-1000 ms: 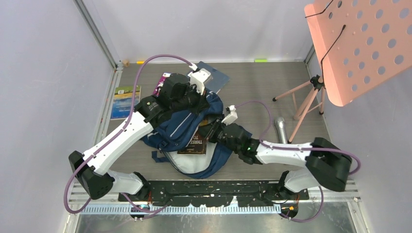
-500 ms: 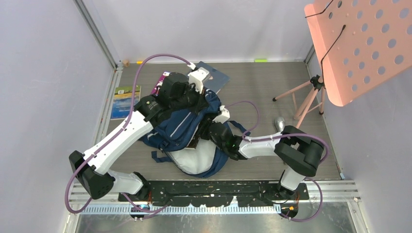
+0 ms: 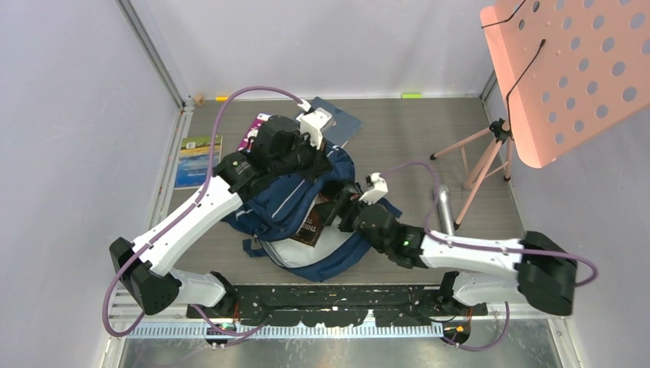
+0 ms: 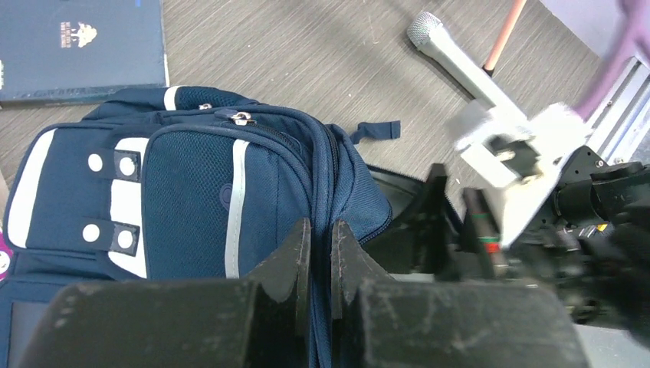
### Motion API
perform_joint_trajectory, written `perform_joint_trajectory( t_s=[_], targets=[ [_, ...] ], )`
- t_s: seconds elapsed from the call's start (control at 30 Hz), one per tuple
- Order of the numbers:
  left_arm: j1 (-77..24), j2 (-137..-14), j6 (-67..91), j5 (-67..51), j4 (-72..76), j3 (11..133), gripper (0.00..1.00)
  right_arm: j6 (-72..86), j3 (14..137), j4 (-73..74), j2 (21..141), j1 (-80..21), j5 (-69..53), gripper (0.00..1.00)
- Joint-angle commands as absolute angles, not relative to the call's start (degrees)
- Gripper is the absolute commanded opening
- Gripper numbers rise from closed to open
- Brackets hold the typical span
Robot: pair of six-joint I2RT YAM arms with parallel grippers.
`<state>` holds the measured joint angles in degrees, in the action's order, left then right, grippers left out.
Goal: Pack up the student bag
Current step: Place the book in the student bag.
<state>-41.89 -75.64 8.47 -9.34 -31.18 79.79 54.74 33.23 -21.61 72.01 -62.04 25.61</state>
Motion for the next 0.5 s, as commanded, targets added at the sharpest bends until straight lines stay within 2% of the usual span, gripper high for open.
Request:
perform_joint_trajectory(
  t_s=[0.0,0.2,0.47],
  targets=[
    [-41.0,-73.6,7.8,-6.7,-22.8,78.3,0.0,50.9,31.6,-7.4,60.2,-63.4,33.8,0.84],
    [-40.9,-73.7,8.8,-5.8,-21.3,75.3,0.0,48.6,29.7,9.9,41.8,-63.6,37.7,0.86],
    [-41.0,-70.8,9.2,-15.0,-18.9,67.9,0.0,40.5,38.4,22.0,35.6,-63.6,38.6,0.96]
  ],
)
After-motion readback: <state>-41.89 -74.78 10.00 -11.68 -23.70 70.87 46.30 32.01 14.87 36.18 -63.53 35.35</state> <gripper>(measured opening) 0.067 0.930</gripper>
